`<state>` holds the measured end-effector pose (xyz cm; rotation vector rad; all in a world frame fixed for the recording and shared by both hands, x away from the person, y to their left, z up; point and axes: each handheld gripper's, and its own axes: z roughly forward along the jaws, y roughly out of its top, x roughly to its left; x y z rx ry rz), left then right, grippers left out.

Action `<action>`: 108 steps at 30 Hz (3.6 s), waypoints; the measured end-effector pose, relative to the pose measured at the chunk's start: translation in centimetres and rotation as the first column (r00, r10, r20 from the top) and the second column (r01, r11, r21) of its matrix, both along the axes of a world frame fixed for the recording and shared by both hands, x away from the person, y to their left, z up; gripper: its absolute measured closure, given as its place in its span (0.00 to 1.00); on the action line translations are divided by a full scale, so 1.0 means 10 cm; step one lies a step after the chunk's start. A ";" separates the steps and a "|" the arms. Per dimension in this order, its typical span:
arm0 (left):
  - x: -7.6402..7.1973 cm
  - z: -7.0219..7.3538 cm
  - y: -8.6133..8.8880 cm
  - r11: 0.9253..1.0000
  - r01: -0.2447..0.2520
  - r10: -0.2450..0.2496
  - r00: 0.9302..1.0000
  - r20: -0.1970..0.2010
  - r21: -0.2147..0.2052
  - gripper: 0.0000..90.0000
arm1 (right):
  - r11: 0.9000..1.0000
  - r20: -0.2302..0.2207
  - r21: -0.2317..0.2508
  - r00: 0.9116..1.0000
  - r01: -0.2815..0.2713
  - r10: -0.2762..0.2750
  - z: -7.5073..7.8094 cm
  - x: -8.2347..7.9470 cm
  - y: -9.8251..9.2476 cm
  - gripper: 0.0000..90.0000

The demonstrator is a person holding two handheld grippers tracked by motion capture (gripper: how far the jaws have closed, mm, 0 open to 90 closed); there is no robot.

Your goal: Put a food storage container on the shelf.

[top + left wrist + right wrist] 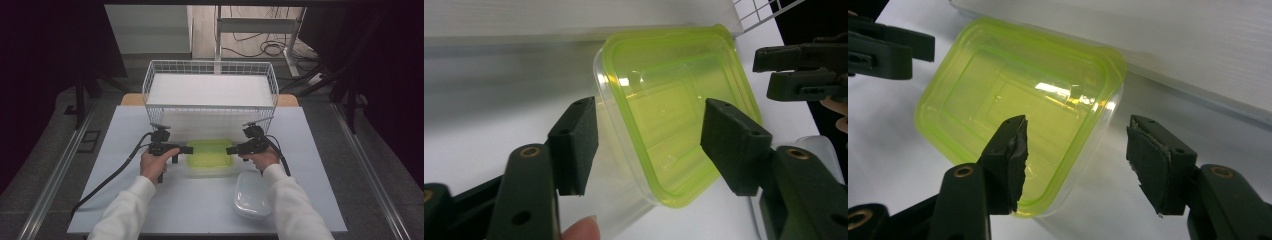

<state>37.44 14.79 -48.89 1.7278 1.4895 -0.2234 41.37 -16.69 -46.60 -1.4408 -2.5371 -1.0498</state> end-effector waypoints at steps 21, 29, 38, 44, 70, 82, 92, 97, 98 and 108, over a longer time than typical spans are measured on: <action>0.11 -0.19 0.00 0.998 0.031 -0.035 0.998 -0.061 -0.057 0.62 | 0.995 -0.128 0.067 0.990 0.073 -0.064 -0.15 0.13 -0.05 0.62; 0.12 -0.30 0.04 0.994 0.015 -0.026 0.994 -0.106 -0.106 0.76 | 0.991 -0.195 0.111 0.979 0.077 -0.055 -0.23 0.16 -0.06 0.72; 0.07 -0.21 0.05 0.994 0.013 -0.022 0.996 -0.082 -0.109 0.88 | 0.981 -0.228 0.167 0.972 0.098 -0.059 -0.22 0.13 -0.08 0.86; 0.03 -0.16 0.06 0.994 0.021 -0.027 0.998 -0.059 -0.103 0.88 | 0.983 -0.198 0.165 0.979 0.079 -0.045 -0.16 0.08 -0.08 0.86; -0.33 0.31 0.16 0.986 0.060 -0.039 0.990 0.132 -0.156 0.87 | 0.962 0.021 0.272 0.999 -0.041 0.037 0.27 -0.24 -0.14 0.86; -0.57 0.78 0.16 0.987 0.099 -0.061 0.960 0.275 -0.128 0.86 | 0.949 0.158 0.297 0.986 -0.104 0.059 0.63 -0.44 -0.17 0.86; -0.61 1.17 0.10 0.984 0.125 -0.073 0.931 0.357 -0.124 0.86 | 0.929 0.242 0.345 0.969 -0.131 0.047 1.00 -0.54 -0.28 0.86; -0.58 1.36 0.09 0.985 0.133 -0.080 0.919 0.385 -0.113 0.86 | 0.924 0.275 0.356 0.961 -0.135 0.035 1.18 -0.55 -0.30 0.86; -0.58 1.40 0.09 0.985 0.134 -0.081 0.917 0.391 -0.109 0.86 | 0.924 0.280 0.358 0.959 -0.137 0.033 1.21 -0.55 -0.30 0.86; -0.48 1.73 0.09 0.985 0.140 -0.084 0.898 0.432 -0.098 0.86 | 0.916 0.324 0.374 0.946 -0.147 0.019 1.54 -0.48 -0.31 0.86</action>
